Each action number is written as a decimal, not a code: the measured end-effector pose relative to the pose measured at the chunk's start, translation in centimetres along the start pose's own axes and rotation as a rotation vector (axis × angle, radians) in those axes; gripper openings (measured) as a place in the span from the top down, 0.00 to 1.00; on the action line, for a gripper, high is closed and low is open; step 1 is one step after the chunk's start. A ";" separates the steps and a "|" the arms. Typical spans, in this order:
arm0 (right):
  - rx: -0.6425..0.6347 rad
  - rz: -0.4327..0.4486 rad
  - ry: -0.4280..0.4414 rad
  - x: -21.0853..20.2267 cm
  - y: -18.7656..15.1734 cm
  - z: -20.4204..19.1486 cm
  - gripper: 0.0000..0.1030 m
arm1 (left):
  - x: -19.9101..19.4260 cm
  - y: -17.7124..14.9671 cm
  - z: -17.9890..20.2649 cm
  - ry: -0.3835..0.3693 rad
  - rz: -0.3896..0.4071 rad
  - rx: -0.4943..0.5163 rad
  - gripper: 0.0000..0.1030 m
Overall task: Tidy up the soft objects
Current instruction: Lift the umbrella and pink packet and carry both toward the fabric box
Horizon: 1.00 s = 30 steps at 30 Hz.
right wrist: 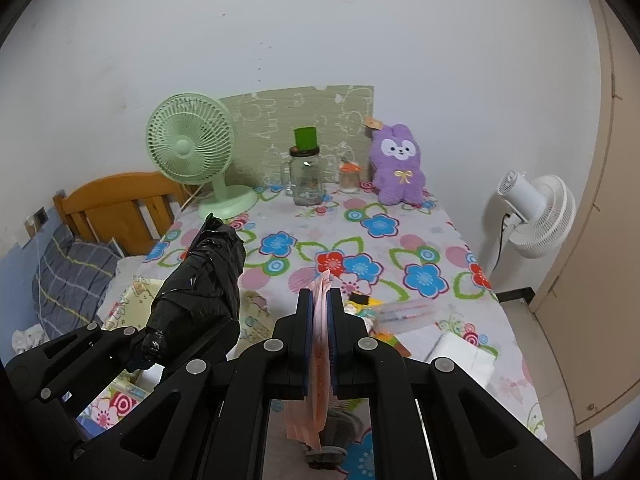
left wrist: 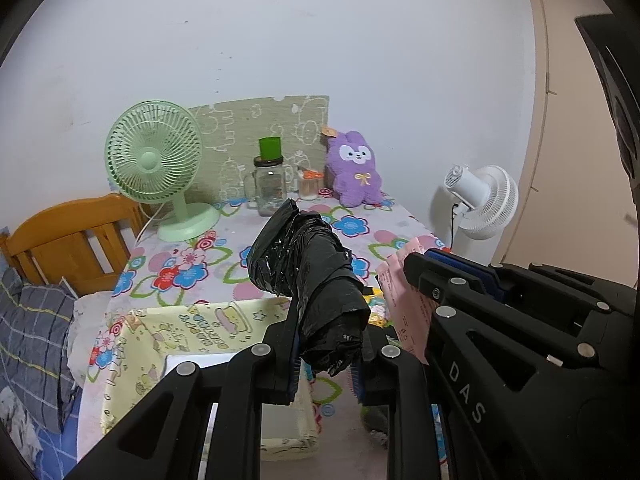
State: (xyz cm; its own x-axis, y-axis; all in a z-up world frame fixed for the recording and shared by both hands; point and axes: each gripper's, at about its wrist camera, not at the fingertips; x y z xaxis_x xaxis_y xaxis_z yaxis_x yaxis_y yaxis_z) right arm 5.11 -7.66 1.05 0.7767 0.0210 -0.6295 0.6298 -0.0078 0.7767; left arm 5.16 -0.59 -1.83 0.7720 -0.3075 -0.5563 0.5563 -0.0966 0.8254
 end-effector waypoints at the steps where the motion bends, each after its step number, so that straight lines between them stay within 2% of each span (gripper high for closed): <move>1: -0.004 0.000 0.004 0.0 0.1 -0.3 0.91 | 0.0 0.0 -0.3 0.005 -0.003 -0.004 0.82; 30: -0.101 -0.051 0.135 3.4 1.5 -8.1 0.91 | -0.2 -0.6 -7.8 0.118 -0.040 -0.081 0.82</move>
State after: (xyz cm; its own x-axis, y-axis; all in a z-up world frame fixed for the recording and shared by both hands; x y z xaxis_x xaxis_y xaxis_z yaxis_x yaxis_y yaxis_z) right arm 8.57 0.52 0.26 0.7309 0.1529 -0.6651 0.6586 0.0975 0.7462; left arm 7.08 6.95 -2.99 0.7770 -0.1907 -0.6000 0.6066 -0.0281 0.7945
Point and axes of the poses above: each gripper's, at about its wrist camera, not at the fingertips, and x roughly the way its jaws point, z to its right, y to its top, and after that the axes turned 9 degrees about -y, right-handed
